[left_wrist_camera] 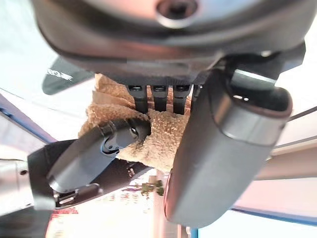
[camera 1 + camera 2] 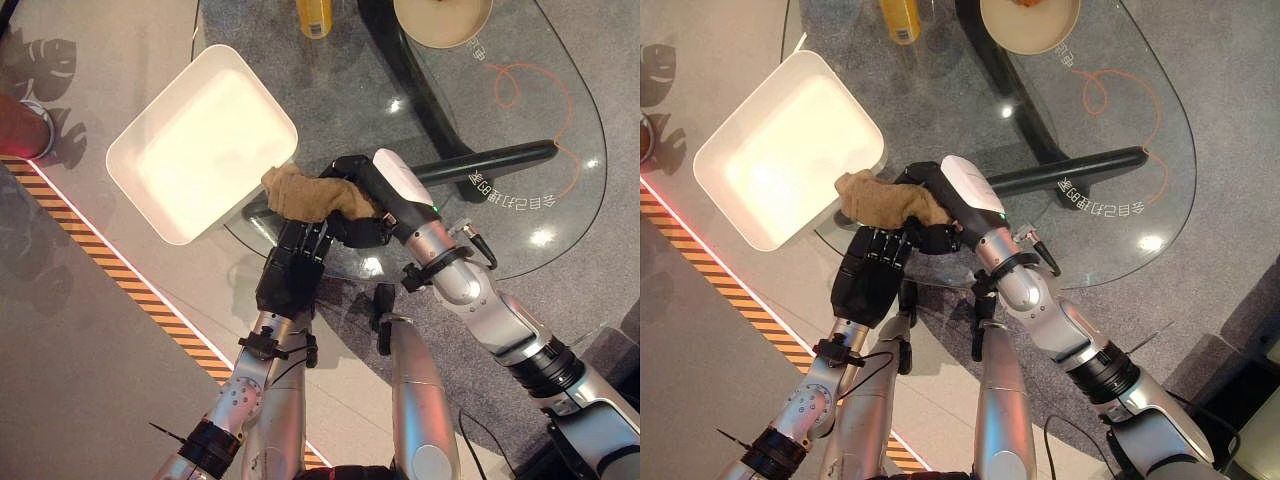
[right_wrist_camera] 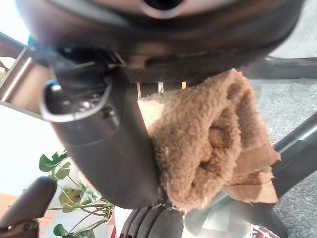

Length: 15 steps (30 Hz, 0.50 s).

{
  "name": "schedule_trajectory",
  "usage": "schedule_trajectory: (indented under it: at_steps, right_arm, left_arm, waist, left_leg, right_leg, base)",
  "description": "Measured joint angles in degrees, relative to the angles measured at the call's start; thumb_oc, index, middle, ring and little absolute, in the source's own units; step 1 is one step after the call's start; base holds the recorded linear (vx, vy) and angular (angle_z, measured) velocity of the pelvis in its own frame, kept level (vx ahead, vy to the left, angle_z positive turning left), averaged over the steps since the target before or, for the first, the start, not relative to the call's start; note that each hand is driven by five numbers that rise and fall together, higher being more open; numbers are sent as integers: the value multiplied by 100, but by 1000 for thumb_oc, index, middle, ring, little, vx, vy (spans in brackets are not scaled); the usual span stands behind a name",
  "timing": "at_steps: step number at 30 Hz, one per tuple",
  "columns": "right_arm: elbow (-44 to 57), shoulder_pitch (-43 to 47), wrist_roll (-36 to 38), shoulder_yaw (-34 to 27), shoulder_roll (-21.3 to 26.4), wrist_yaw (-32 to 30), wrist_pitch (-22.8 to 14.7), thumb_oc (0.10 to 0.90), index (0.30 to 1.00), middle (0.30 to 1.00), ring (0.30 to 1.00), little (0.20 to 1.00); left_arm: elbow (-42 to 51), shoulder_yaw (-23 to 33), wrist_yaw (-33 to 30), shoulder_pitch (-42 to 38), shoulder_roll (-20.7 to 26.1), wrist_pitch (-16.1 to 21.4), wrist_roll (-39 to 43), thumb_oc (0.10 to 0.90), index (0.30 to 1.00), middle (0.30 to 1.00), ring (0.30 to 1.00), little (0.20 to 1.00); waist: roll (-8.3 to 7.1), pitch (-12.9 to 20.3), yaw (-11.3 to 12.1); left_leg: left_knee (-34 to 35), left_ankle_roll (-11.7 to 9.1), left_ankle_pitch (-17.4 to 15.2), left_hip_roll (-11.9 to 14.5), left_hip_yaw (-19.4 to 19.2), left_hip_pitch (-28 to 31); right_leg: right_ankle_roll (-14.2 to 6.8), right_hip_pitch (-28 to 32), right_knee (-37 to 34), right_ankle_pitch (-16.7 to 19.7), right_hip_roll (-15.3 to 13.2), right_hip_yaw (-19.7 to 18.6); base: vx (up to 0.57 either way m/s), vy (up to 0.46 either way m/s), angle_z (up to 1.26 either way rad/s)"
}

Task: Wipe the table with a cloth and put it in the basket.

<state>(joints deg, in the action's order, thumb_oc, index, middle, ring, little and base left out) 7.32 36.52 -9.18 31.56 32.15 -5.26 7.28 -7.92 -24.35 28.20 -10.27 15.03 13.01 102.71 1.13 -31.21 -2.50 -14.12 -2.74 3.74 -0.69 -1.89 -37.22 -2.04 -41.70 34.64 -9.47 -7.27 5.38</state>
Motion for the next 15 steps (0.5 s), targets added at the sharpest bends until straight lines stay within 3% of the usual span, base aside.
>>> schedule_trajectory:
  at_steps: [5, 15]
  right_arm:
    - [-114, 123, -4, 7, -57, 1, 114, 100, 300, 300, 300, 200]
    - [-253, 114, -41, 12, 55, 306, 233, 100, 300, 300, 300, 200]
  left_arm:
    - [23, 0, -500, -152, -170, 297, -346, 800, 900, 900, 900, 900]
    - [44, 4, -2241, -390, 69, 630, -2741, 800, 900, 900, 900, 900]
  waist:
    - [0, 0, 40]
    - [1, 0, 48]
  left_leg:
    - [-5, -11, 8, 1, 59, 0]
    - [6, -12, 9, 3, 78, -19]
  right_leg:
    - [18, 6, 33, -6, 0, 43]
    - [33, -9, 35, -26, 2, 61]
  base:
    - [7, -4, 4]
    - [0, 0, 0]
